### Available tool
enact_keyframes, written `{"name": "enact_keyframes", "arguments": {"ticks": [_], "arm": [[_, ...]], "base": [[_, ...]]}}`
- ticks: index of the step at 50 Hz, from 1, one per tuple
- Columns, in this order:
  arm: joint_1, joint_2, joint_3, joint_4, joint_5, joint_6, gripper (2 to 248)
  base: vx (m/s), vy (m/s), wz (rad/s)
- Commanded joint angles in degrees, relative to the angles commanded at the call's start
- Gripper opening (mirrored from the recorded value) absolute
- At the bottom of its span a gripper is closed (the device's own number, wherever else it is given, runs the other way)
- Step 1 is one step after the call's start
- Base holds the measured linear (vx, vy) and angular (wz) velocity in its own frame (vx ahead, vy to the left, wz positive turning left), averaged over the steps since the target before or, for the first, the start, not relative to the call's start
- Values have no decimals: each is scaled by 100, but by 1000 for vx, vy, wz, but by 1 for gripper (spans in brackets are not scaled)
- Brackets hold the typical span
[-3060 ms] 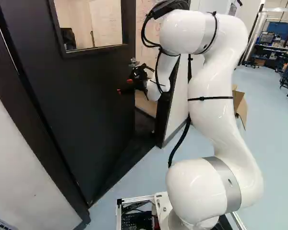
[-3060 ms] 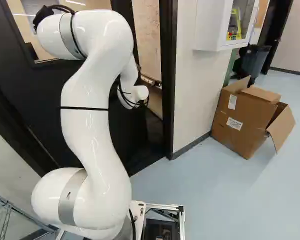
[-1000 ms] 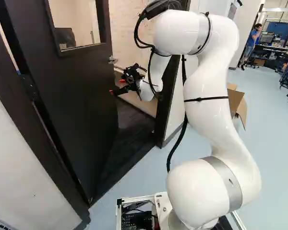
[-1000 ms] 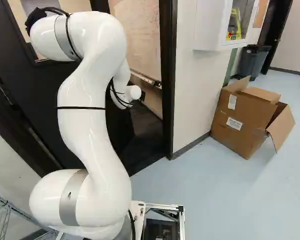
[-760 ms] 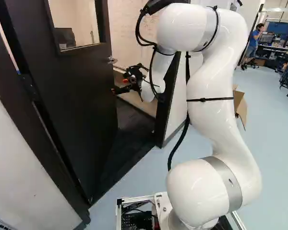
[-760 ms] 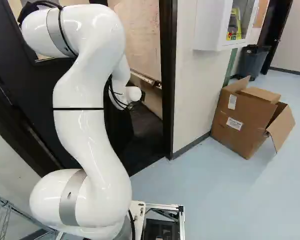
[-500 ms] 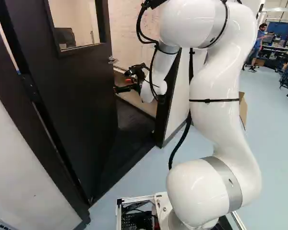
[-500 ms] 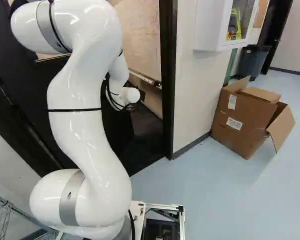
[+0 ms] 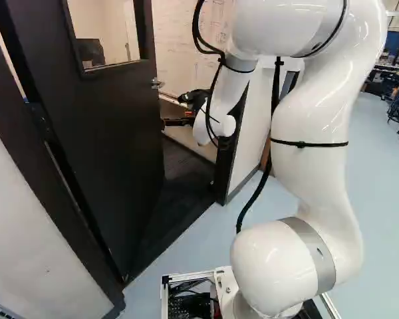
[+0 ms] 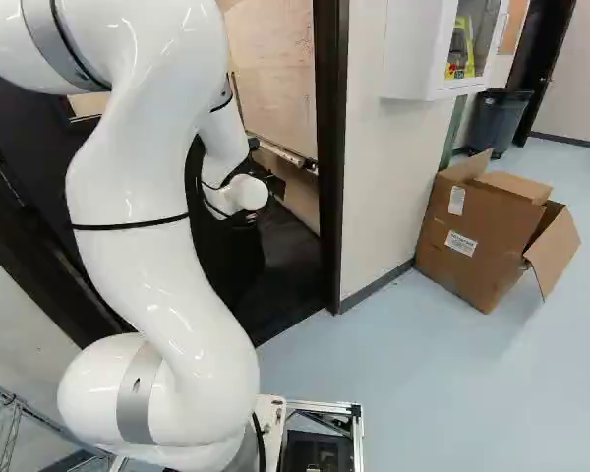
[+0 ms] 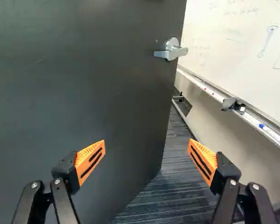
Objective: Open the door and move inside
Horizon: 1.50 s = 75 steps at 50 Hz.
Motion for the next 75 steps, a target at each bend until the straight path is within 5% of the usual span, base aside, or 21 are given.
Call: {"name": "enact_keyframes", "arguments": {"ticks": [51,75], "arm": [[92,1327,1538,1648,-458,0,247],[127,1791,2030,2116,-574,0,247]], "base": [[0,0,0],[0,0,0]]}}
